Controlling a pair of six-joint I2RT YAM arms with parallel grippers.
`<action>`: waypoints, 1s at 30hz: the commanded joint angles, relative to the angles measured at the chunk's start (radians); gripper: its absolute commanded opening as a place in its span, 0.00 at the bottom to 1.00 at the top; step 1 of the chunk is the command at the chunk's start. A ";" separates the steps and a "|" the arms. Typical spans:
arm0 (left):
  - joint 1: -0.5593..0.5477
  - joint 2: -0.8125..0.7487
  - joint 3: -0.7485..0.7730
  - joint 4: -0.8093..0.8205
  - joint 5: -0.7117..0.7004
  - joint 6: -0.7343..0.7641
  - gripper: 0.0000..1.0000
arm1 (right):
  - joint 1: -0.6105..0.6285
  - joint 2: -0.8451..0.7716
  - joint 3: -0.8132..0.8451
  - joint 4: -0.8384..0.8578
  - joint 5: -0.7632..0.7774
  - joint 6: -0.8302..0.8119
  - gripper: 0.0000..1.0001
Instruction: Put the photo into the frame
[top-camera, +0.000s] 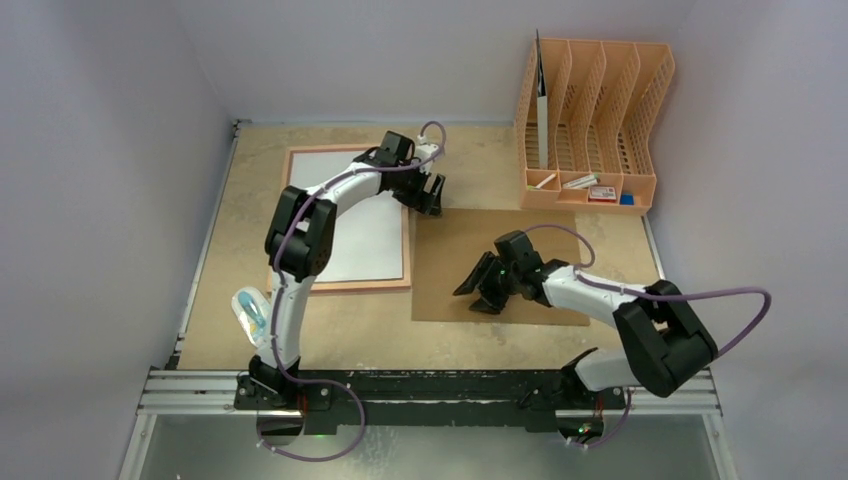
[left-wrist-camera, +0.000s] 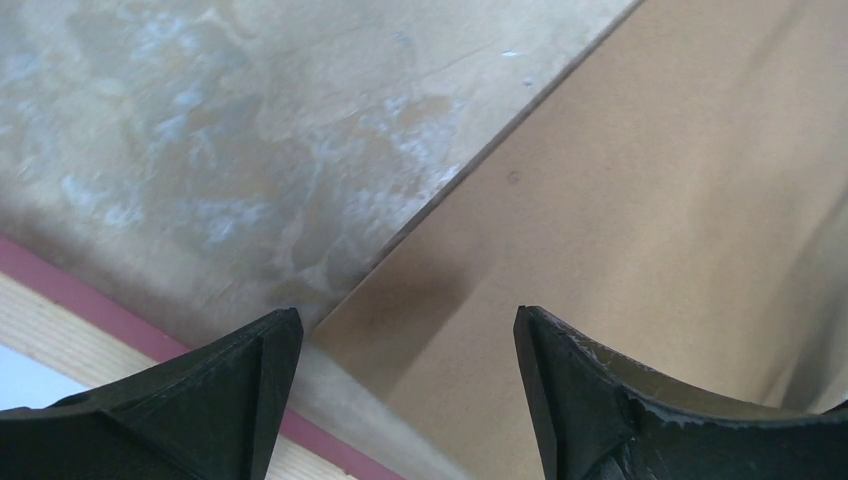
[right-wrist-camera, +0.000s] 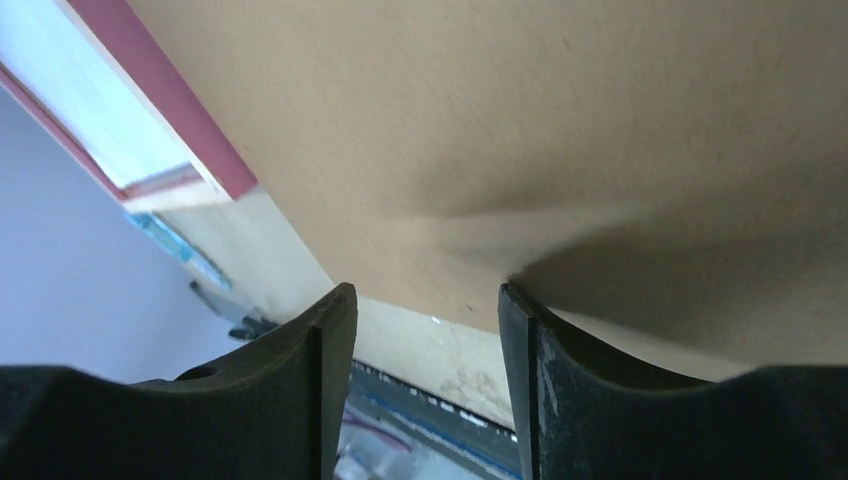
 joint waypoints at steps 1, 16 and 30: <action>0.023 -0.039 -0.019 -0.122 -0.166 -0.070 0.84 | 0.007 -0.026 0.158 -0.149 0.311 -0.108 0.58; 0.022 -0.212 -0.256 -0.059 -0.224 -0.494 0.90 | -0.484 -0.049 0.267 -0.151 0.551 -0.598 0.82; -0.059 -0.359 -0.522 0.049 -0.224 -0.669 0.90 | -0.672 0.066 0.186 -0.045 0.612 -0.584 0.85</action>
